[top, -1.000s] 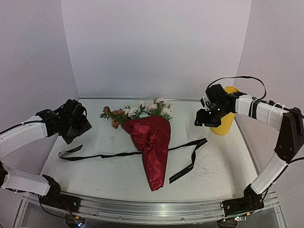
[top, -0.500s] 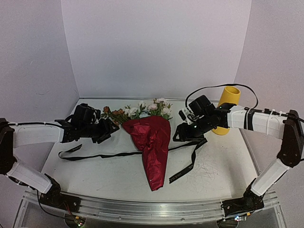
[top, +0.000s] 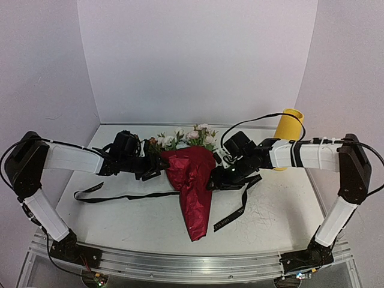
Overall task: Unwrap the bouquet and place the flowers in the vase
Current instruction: Unfold the wrapping paper at the center of the board.
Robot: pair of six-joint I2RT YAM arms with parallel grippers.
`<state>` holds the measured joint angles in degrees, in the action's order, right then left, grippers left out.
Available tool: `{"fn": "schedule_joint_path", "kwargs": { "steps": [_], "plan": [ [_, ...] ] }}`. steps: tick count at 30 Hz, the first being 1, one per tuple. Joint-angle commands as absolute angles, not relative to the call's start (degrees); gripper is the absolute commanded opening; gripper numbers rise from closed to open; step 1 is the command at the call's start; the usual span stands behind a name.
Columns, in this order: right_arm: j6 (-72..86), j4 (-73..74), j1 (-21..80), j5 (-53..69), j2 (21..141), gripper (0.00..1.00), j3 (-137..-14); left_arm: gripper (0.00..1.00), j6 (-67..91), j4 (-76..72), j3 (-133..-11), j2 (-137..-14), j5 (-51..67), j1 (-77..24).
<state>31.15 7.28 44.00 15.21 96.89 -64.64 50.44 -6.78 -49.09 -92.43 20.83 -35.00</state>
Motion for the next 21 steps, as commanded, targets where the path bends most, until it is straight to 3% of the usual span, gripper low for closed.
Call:
{"fn": "schedule_joint_path", "kwargs": {
  "steps": [1, 7, 21],
  "plan": [
    [33.3, 4.8, 44.7, 19.7, 100.6, 0.62, -65.3, 0.58, 48.6, -9.7, -53.7, -96.1, 23.3, -35.3],
    [35.6, 4.3, 43.4, 19.0, 101.9, 0.45, -63.6, 0.48, 48.9, -9.7, -56.3, -100.2, 23.3, -35.3],
    [36.8, 2.6, 41.4, 21.1, 105.7, 0.42, -64.1, 0.38, 48.1, -9.5, -57.5, -104.2, 22.4, -35.2]
  ]
}}
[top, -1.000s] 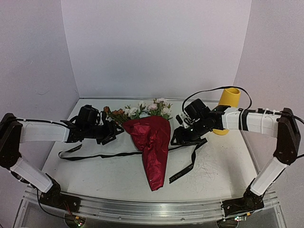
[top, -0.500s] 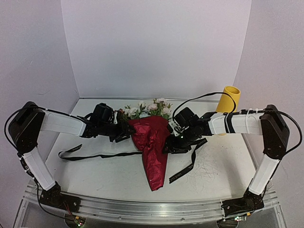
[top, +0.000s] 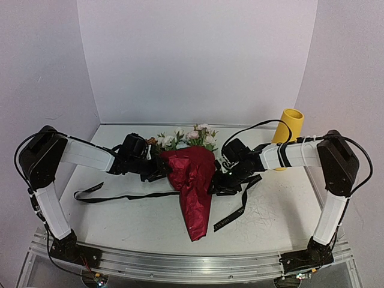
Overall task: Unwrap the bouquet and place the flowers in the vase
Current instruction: Unfold the wrapping paper at the center of the board.
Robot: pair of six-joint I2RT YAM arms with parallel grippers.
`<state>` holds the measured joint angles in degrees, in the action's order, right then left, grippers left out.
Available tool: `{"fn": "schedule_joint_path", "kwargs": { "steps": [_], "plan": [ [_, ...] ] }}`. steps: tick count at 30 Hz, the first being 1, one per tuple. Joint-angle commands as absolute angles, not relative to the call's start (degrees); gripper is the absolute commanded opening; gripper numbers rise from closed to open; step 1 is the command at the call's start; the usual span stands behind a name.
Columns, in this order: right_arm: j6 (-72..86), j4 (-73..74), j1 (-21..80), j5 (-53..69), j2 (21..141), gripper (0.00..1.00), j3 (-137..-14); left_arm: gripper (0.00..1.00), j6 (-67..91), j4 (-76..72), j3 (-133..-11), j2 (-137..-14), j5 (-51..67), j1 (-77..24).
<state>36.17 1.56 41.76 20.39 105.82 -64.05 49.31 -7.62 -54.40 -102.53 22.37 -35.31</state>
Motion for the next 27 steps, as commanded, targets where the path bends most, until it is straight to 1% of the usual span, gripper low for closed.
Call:
{"fn": "schedule_joint_path", "kwargs": {
  "steps": [1, 3, 5, 7, 10, 12, 15, 18, 23, 27],
  "plan": [
    [36.7, 2.5, 41.2, 21.0, 105.7, 0.40, -64.1, 0.37, 48.1, -9.4, -57.7, -104.7, 22.4, -35.2],
    [36.4, 2.3, 40.8, 21.5, 105.8, 0.37, -64.2, 0.34, 48.0, -9.4, -58.4, -105.6, 22.2, -35.1],
    [36.0, 2.0, 40.5, 22.1, 106.0, 0.37, -64.6, 0.31, 48.1, -9.3, -58.9, -106.3, 21.7, -34.9],
    [35.5, 1.7, 40.2, 23.0, 106.4, 0.37, -65.4, 0.29, 48.1, -9.2, -59.5, -107.0, 21.5, -34.6],
    [35.3, 1.6, 39.8, 24.0, 107.2, 0.40, -66.2, 0.26, 47.9, -9.1, -60.3, -108.0, 21.7, -34.3],
    [35.3, 1.4, 39.5, 24.4, 107.7, 0.41, -66.4, 0.21, 47.5, -9.0, -60.8, -108.7, 22.0, -34.2],
    [35.5, 1.0, 39.1, 24.8, 109.0, 0.34, -67.2, 0.13, 47.2, -8.9, -61.4, -109.5, 22.3, -34.1],
    [35.5, 0.9, 38.8, 24.8, 110.5, 0.32, -68.9, 0.06, 47.1, -8.7, -61.7, -110.0, 22.2, -33.9],
    [35.8, 1.0, 38.0, 24.4, 111.4, 0.25, -70.8, 0.03, 46.0, -8.5, -62.9, -111.5, 22.4, -33.7],
    [35.8, 1.0, 37.5, 24.4, 112.0, 0.10, -71.3, 0.02, 44.7, -7.9, -63.8, -112.3, 22.3, -33.6]
  ]
}}
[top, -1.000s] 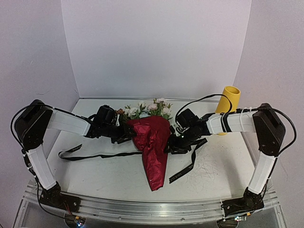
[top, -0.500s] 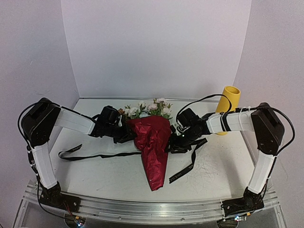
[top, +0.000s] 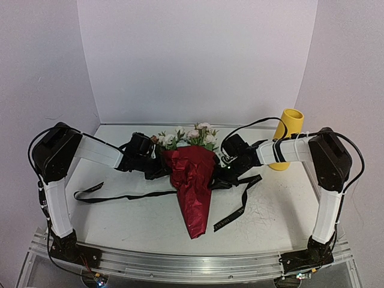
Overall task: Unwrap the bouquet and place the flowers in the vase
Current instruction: Unfold the wrapping paper at the center of the board.
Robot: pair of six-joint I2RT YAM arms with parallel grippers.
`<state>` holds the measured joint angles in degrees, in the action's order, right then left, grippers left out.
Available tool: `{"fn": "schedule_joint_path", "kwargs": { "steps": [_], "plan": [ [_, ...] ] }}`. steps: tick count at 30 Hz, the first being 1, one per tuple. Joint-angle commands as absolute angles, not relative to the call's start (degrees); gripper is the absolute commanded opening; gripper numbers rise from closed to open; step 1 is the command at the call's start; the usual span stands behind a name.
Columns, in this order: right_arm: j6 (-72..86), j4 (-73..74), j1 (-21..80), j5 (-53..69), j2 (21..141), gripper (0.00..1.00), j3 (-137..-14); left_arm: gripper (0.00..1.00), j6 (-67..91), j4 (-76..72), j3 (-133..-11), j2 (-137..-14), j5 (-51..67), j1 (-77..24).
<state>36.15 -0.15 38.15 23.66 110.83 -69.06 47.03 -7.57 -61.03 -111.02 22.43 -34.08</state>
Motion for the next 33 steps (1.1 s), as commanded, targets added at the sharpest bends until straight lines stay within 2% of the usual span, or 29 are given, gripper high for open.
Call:
{"fn": "schedule_joint_path", "kwargs": {
  "steps": [1, 3, 26, 29, 33],
  "plan": [
    [35.8, 1.0, 37.5, 24.3, 111.9, 0.05, -71.4, 0.02, 44.3, -7.7, -64.0, -112.5, 22.3, -33.6],
    [35.9, 1.0, 37.4, 24.2, 111.8, 0.00, -71.3, 0.02, 43.4, -7.3, -64.6, -113.2, 22.4, -33.5],
    [34.3, 1.8, 37.7, 19.2, 99.3, 0.00, -62.3, 0.03, 40.1, -5.6, -74.8, -121.5, 28.4, -36.3],
    [33.5, 1.9, 38.0, 19.0, 98.0, 0.00, -62.3, 0.05, 40.2, -5.6, -74.8, -121.0, 28.6, -36.5],
    [32.3, 3.3, 39.8, 18.0, 98.2, 0.03, -65.1, 0.16, 39.9, -5.4, -72.8, -118.6, 27.4, -36.5]
  ]
}}
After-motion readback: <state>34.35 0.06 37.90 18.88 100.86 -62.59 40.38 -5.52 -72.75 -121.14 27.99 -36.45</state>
